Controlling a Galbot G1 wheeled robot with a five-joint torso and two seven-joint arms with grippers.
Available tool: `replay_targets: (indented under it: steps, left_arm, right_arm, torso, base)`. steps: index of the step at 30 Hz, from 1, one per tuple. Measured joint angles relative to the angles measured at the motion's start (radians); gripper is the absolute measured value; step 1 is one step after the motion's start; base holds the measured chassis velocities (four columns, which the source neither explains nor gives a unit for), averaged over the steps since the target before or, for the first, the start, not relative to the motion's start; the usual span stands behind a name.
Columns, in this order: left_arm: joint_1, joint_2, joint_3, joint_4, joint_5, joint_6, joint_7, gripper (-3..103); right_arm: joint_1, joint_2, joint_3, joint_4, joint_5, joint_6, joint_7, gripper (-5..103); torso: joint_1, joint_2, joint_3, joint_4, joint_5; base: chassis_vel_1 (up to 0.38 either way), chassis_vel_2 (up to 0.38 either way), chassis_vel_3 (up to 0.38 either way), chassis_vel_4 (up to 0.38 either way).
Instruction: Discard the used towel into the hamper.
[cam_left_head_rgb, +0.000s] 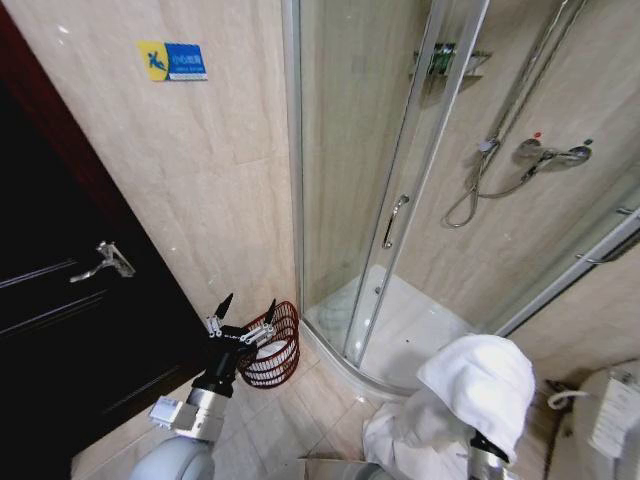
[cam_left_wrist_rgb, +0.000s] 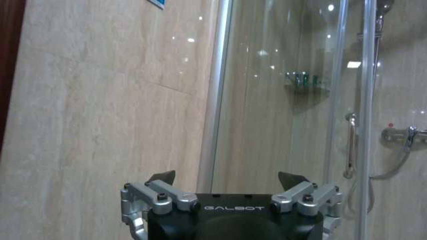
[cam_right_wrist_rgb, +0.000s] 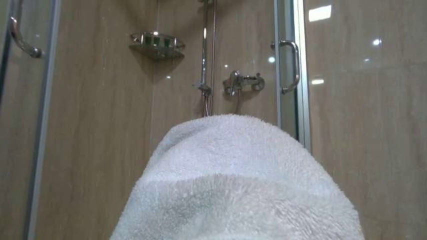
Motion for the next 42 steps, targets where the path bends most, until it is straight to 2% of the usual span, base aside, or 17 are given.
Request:
replay_targets:
  steps: [22, 26, 36, 42]
  left_arm:
    - [0.000, 0.000, 0.000, 0.000, 0.000, 0.000, 0.000, 100]
    - [0.000, 0.000, 0.000, 0.000, 0.000, 0.000, 0.000, 100]
    - [0.000, 0.000, 0.000, 0.000, 0.000, 0.000, 0.000, 100]
    - [0.000, 0.000, 0.000, 0.000, 0.000, 0.000, 0.000, 100]
  right_arm:
    - [0.001, 0.000, -0.001, -0.007, -0.015, 0.015, 0.005, 11]
    - [0.009, 0.000, -0.003, -0.011, -0.028, 0.047, 0.000, 11]
    - [0.022, 0.000, -0.040, 0.017, -0.064, 0.056, -0.090, 11]
    - [0.022, 0.000, -0.078, 0.043, -0.093, 0.056, -0.101, 11]
  torso:
    - [0.000, 0.000, 0.000, 0.0000, -0.0004]
    - [0.000, 0.000, 0.000, 0.0000, -0.0001]
    - [0.001, 0.000, 0.000, 0.0000, 0.0000]
    - [0.000, 0.000, 0.000, 0.0000, -0.0001]
  base:
    - [0.107, -0.108, -0.109, 0.104]
    - [0.033, -0.040, -0.028, 0.026]
    - [0.000, 0.000, 0.000, 0.000]
    - [0.000, 0.000, 0.000, 0.000]
